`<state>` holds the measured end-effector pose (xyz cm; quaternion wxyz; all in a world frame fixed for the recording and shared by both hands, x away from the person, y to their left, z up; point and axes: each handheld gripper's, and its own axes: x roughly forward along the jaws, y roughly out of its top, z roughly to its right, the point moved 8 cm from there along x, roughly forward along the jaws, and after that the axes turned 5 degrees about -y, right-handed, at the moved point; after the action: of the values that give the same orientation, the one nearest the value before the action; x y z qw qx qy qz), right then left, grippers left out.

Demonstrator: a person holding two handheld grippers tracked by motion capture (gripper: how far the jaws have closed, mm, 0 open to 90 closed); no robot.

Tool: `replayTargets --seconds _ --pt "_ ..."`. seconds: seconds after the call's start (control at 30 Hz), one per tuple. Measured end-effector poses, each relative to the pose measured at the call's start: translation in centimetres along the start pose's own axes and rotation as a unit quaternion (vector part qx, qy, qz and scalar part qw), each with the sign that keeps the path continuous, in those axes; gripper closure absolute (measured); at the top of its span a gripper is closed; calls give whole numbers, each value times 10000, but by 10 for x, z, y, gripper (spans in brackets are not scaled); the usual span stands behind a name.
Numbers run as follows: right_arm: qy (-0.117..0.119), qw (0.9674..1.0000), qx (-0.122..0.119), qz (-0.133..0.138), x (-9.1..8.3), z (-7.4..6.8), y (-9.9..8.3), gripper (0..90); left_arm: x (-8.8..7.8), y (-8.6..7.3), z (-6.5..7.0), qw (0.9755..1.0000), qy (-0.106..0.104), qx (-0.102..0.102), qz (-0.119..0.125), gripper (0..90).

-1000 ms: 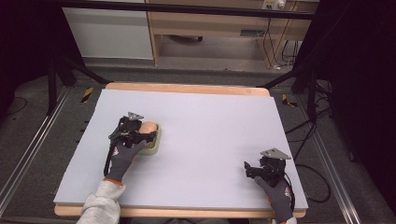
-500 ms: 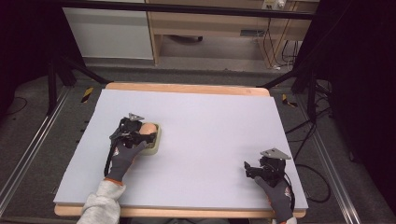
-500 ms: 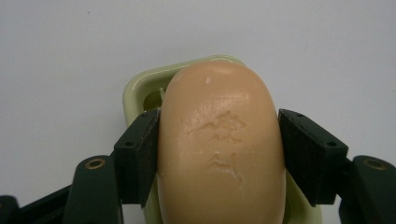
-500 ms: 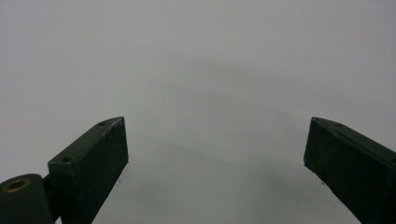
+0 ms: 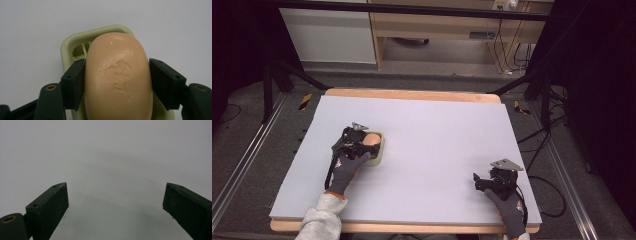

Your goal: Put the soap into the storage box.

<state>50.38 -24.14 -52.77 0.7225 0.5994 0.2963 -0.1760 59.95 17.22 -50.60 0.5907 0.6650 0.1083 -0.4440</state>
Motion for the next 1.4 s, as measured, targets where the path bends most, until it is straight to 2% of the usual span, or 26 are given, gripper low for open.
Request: replayTargets --seconds 0.93,1.03,1.2,1.4 --pt "7 10000 10 4 0 0 0 66 3 -1 -2 10000 11 -54 -21 317" --pt "10 10000 15 10 0 0 0 66 0 1 -2 9999 -7 -82 60 276" --pt "-7 10000 12 11 -1 0 0 67 -8 3 -1 9997 -69 -109 188 277" --pt "-74 10000 52 22 -1 2 1 66 -23 7 2 9985 -230 -116 475 264"
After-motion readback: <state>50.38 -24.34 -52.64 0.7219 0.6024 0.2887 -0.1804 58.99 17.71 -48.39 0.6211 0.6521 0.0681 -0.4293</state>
